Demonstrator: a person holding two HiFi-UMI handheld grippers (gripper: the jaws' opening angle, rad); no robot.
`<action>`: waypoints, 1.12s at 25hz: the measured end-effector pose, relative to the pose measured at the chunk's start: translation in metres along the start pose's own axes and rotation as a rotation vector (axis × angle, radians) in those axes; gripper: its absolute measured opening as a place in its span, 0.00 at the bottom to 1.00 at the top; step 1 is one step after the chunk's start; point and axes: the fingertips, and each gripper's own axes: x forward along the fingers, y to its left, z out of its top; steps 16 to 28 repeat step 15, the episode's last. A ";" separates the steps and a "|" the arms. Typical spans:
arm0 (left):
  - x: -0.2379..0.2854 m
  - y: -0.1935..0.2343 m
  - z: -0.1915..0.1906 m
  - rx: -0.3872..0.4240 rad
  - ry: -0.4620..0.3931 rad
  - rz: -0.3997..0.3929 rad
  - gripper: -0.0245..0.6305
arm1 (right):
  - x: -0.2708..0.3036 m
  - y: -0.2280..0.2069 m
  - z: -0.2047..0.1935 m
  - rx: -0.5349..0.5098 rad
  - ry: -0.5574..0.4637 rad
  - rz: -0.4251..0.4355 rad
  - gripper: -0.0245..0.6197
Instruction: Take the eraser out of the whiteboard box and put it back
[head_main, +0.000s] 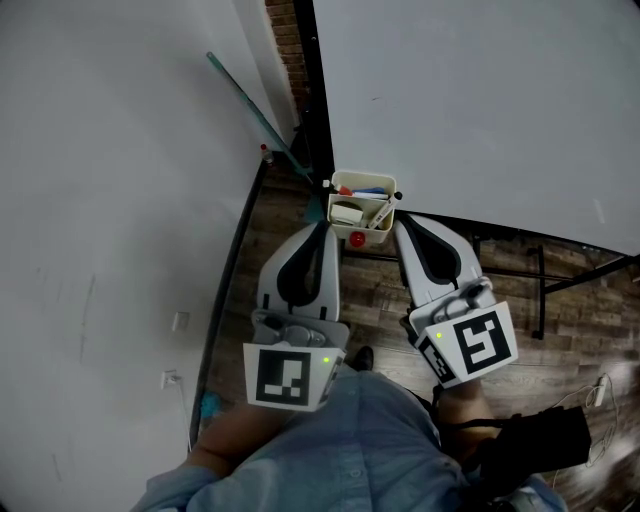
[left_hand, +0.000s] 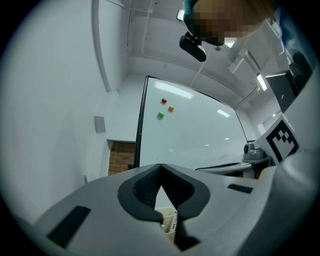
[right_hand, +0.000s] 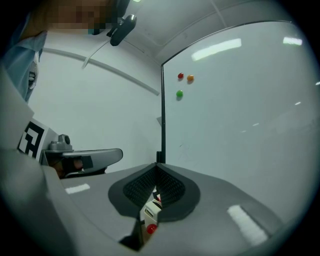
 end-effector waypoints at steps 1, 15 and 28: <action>0.001 0.000 0.000 0.000 0.000 -0.001 0.04 | 0.000 0.000 0.000 0.000 0.000 0.001 0.04; 0.009 -0.001 -0.005 -0.002 0.009 -0.012 0.04 | 0.004 -0.005 -0.003 0.011 0.000 -0.002 0.04; 0.009 -0.001 -0.005 -0.002 0.009 -0.012 0.04 | 0.004 -0.005 -0.003 0.011 0.000 -0.002 0.04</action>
